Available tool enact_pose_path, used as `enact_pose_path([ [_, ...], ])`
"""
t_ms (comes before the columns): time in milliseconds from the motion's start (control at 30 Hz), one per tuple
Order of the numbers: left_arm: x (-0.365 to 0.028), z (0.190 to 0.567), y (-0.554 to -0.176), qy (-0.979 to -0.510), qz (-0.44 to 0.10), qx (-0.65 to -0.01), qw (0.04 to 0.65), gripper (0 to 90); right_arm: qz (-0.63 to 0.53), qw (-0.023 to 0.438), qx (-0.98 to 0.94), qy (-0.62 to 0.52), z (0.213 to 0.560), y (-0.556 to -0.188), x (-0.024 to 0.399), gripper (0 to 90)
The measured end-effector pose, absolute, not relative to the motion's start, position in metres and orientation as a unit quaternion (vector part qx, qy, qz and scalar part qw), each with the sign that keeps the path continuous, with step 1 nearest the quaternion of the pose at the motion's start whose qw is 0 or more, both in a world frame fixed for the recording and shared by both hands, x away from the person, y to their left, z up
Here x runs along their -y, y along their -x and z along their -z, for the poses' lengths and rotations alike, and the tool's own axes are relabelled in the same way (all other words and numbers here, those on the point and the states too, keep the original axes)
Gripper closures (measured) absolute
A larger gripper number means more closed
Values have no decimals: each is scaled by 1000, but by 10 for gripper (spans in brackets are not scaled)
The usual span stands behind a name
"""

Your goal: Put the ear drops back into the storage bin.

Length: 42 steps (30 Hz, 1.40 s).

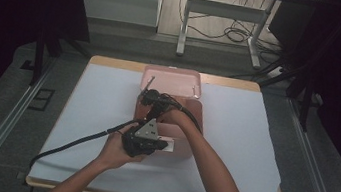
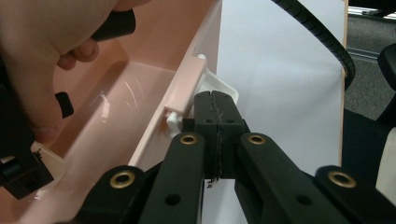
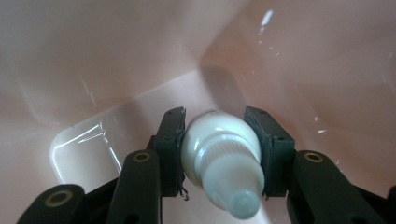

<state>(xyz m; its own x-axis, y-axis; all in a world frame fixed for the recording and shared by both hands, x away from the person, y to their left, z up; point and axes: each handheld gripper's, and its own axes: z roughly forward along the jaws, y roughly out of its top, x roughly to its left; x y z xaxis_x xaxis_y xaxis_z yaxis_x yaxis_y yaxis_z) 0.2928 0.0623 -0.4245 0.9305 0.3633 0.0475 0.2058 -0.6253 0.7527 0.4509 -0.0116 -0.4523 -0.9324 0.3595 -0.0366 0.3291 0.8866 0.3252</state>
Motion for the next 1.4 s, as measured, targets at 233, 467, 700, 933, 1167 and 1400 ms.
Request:
enact_pose_path([
  [233, -62, 425, -293, -896, -98, -158, 403, 900, -147, 46, -972, -177, 458, -453, 11, 596],
  [467, -62, 425, -293, -896, -98, -159, 404, 900, -143, 48, -972, -178, 458, -452, 10, 594],
  [700, -63, 425, -293, -895, -97, -159, 405, 900, -145, 49, -972, -179, 458, -451, 10, 591],
  [933, -63, 425, -293, -895, -97, -159, 405, 900, -146, 52, -971, -180, 457, -451, 10, 585],
  [1167, -63, 425, -293, -895, -97, -159, 406, 900, -177, 63, -965, -182, 440, -448, 18, 544],
  [1400, -63, 425, -292, -894, -97, -161, 406, 900, -202, 70, -958, -192, 422, -444, 32, 527],
])
